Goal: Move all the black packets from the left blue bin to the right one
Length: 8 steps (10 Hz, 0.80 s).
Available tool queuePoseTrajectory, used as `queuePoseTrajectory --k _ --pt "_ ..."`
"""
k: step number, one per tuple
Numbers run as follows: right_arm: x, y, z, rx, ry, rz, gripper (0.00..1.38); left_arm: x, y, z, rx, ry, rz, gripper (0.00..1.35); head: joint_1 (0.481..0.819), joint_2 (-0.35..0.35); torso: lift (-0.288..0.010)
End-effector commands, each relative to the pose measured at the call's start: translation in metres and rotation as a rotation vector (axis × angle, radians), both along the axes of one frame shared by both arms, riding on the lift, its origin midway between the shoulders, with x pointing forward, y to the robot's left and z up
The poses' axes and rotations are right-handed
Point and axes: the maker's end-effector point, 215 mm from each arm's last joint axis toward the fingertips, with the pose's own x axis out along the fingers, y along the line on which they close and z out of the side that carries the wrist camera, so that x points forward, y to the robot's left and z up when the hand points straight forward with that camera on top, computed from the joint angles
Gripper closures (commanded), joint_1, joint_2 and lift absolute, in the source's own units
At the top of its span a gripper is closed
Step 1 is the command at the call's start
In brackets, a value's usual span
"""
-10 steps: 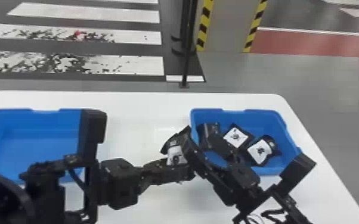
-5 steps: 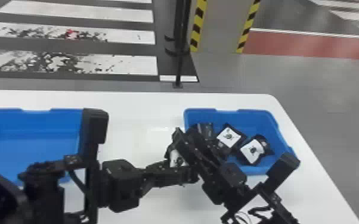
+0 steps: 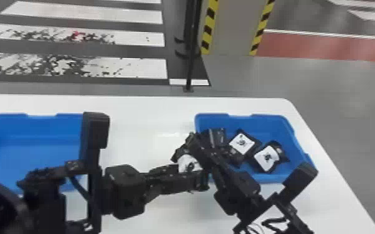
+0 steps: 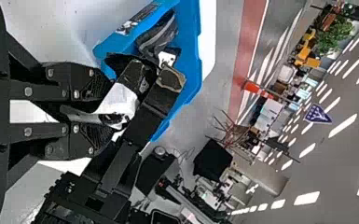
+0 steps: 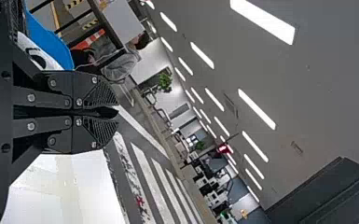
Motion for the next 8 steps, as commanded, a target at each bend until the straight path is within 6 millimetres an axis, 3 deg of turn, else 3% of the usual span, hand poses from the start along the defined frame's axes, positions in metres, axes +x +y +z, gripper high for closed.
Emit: queuePoseTrajectory --k 1,2,5,8 --pt "0.004 -0.007 0.008 0.012 -0.021 -0.017 1.28 -0.005 0.007 -0.008 -0.015 0.039 0.021 0.31 0.695 -0.131 -0.185" --pt "0.008 -0.017 0.008 0.001 -0.026 -0.038 1.28 -0.009 0.010 -0.015 -0.017 0.057 0.030 0.06 0.695 -0.131 -0.185" --pt "0.049 -0.063 -0.002 -0.070 -0.040 -0.113 1.28 -0.029 0.028 -0.015 -0.044 0.078 0.072 0.18 0.695 -0.149 -0.185" --pt "0.090 -0.148 -0.011 -0.204 -0.045 -0.256 1.28 -0.040 0.047 -0.005 -0.066 0.062 0.119 0.18 0.695 -0.201 -0.185"
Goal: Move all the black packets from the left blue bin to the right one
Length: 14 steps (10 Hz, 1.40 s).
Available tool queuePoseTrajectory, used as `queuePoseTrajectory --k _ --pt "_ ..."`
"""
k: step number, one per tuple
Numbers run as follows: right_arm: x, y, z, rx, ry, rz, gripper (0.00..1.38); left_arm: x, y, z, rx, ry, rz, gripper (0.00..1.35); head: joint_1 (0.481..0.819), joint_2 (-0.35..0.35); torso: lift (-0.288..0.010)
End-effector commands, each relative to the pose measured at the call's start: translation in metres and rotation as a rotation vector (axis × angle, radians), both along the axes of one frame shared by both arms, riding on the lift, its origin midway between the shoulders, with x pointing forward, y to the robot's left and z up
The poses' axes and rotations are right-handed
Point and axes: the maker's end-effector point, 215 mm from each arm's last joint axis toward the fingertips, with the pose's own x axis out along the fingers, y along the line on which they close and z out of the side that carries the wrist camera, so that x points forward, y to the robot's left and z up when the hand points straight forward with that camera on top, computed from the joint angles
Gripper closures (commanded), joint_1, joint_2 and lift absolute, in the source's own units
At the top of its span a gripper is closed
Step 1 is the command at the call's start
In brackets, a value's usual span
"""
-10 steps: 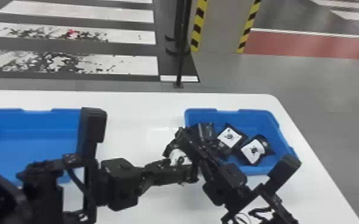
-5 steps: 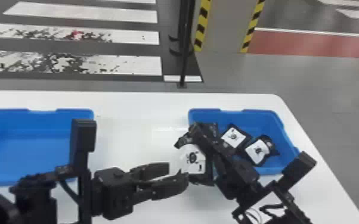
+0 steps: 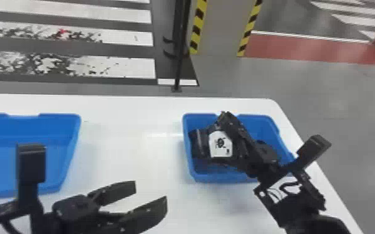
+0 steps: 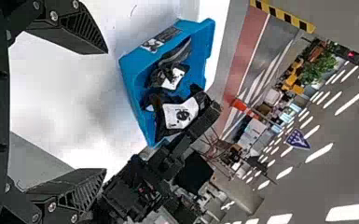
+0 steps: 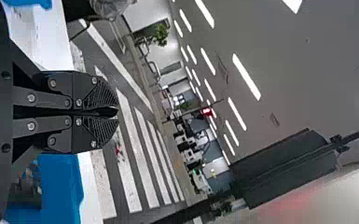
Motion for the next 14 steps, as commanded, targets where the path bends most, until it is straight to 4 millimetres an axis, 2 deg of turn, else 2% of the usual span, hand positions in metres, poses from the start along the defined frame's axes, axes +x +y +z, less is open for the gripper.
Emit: queuePoseTrajectory --k 1,2,3,4,5,6,7,8,9,11,12,14 --pt "0.020 -0.041 -0.018 -0.035 0.032 -0.068 1.28 0.002 0.021 0.005 -0.014 -0.014 0.059 0.18 0.695 -0.231 -0.185" --pt "0.033 -0.049 -0.037 -0.058 0.087 -0.073 1.28 0.010 0.044 0.009 -0.016 -0.035 0.124 0.18 0.695 -0.252 -0.185" --pt "0.044 -0.050 -0.061 -0.069 0.168 -0.053 1.16 0.017 0.067 0.014 0.010 -0.071 0.182 0.18 0.695 -0.242 -0.185" --pt "0.050 -0.061 -0.067 -0.082 0.184 -0.065 0.98 0.021 0.080 0.019 0.020 -0.099 0.214 0.17 0.695 -0.227 -0.185" --pt "0.050 -0.084 -0.062 -0.116 0.175 -0.108 0.62 0.023 0.093 0.025 0.020 -0.127 0.249 0.17 0.695 -0.202 -0.185" --pt "0.039 -0.099 -0.051 -0.162 0.141 -0.144 0.33 0.026 0.103 0.034 0.020 -0.170 0.282 0.17 0.695 -0.201 -0.185" --pt "0.019 -0.107 -0.036 -0.192 0.103 -0.173 0.16 0.026 0.113 0.035 0.039 -0.192 0.310 0.18 0.695 -0.210 -0.185" --pt "0.003 -0.102 -0.023 -0.193 0.054 -0.179 0.12 0.025 0.137 0.028 0.101 -0.203 0.361 0.18 0.695 -0.213 -0.185" --pt "-0.020 -0.088 -0.011 -0.223 0.022 -0.174 0.12 0.021 0.152 0.028 0.113 -0.228 0.406 0.18 0.695 -0.209 -0.185" --pt "-0.064 -0.054 0.015 -0.288 -0.034 -0.162 0.13 0.014 0.183 0.028 0.161 -0.283 0.498 0.18 0.695 -0.142 -0.185" --pt "-0.086 -0.048 0.027 -0.306 -0.058 -0.190 0.13 0.015 0.209 0.035 0.226 -0.349 0.561 0.18 0.695 -0.100 -0.185" --pt "-0.115 -0.042 0.012 -0.283 -0.031 -0.211 0.13 0.008 0.243 0.042 0.317 -0.420 0.642 0.18 0.695 -0.024 -0.185"
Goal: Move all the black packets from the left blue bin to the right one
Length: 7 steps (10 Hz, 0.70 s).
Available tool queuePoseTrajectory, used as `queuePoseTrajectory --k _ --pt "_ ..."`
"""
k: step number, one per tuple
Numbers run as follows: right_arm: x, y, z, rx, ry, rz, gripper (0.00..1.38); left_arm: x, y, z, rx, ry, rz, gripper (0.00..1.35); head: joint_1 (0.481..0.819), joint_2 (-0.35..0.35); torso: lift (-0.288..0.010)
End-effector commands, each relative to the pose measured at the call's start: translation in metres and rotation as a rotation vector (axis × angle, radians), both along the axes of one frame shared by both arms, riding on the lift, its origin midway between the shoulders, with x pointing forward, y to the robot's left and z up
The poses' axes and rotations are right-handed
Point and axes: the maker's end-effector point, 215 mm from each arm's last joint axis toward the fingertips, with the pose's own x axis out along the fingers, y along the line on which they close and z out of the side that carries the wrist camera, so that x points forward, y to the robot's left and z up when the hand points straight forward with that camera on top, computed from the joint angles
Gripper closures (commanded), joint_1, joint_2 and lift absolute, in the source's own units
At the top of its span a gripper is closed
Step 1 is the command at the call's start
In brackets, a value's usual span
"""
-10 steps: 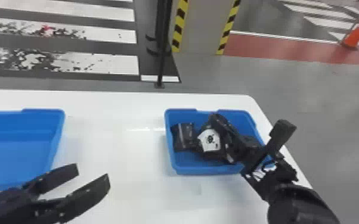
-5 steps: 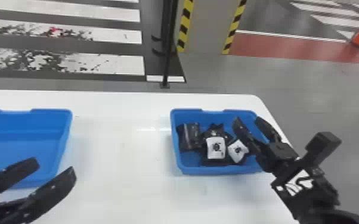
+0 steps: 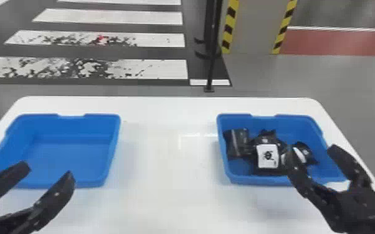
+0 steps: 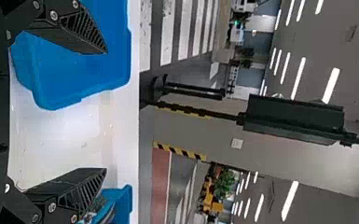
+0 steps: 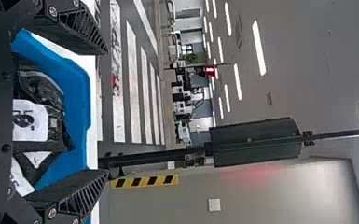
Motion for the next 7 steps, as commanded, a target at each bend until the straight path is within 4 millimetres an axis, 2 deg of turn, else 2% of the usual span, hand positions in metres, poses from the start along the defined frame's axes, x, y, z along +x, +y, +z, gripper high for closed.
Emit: queuePoseTrajectory --k 1,2,3,4,7 --pt "-0.022 -0.001 -0.009 0.008 0.020 -0.013 0.13 -0.004 0.017 0.000 0.063 -0.013 0.047 0.18 0.695 0.015 -0.185" --pt "-0.031 0.000 -0.008 0.007 0.009 -0.030 0.13 -0.007 0.021 -0.004 0.076 -0.007 0.065 0.18 0.695 0.037 -0.185" --pt "-0.034 0.013 -0.009 0.028 0.006 -0.027 0.13 -0.011 0.019 -0.007 0.082 -0.004 0.073 0.18 0.695 0.043 -0.185" --pt "-0.034 0.024 -0.012 0.051 0.013 -0.018 0.13 -0.013 0.017 -0.012 0.086 0.008 0.074 0.18 0.695 0.058 -0.185" --pt "-0.026 0.042 -0.008 0.098 -0.001 0.005 0.13 -0.005 0.014 -0.004 0.094 -0.017 0.071 0.18 0.695 0.095 -0.185"
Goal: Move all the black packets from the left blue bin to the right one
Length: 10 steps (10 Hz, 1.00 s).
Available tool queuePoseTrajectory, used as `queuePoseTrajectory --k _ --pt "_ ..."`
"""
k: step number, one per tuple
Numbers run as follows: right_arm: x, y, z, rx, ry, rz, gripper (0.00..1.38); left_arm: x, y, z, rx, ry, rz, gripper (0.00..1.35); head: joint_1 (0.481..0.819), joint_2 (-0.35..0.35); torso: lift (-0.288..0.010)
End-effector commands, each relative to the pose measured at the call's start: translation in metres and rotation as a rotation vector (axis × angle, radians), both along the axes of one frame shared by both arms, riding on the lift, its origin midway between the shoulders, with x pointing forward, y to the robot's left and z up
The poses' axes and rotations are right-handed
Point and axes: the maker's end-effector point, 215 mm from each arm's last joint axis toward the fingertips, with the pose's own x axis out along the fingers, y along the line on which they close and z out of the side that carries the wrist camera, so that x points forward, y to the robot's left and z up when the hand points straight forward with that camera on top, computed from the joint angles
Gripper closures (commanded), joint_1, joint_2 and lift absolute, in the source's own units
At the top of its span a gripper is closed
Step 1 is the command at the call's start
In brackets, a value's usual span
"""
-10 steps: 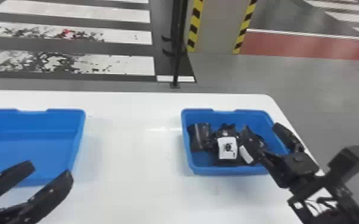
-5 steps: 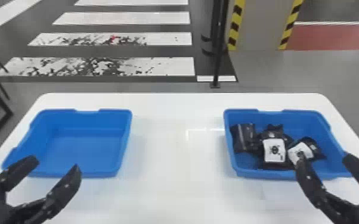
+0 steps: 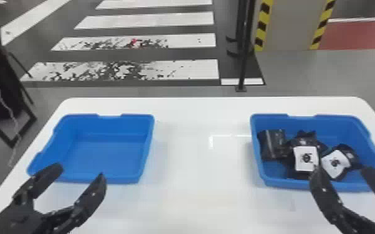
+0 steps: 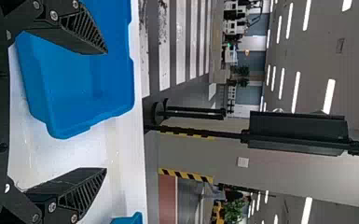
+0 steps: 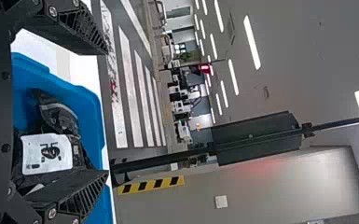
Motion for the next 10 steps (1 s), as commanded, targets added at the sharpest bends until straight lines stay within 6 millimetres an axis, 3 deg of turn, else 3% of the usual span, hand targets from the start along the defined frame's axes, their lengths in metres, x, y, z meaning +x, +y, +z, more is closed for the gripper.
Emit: queuePoseTrajectory --k 1,10 --pt "0.0034 0.0076 0.0020 0.018 -0.007 0.011 0.13 0.0050 -0.0034 0.0044 0.001 -0.014 -0.008 0.18 0.695 0.105 -0.185" --pt "0.0052 0.0133 0.0044 0.044 -0.013 0.021 0.13 0.0066 -0.0019 -0.0026 0.011 0.008 -0.003 0.18 0.695 0.125 -0.185"
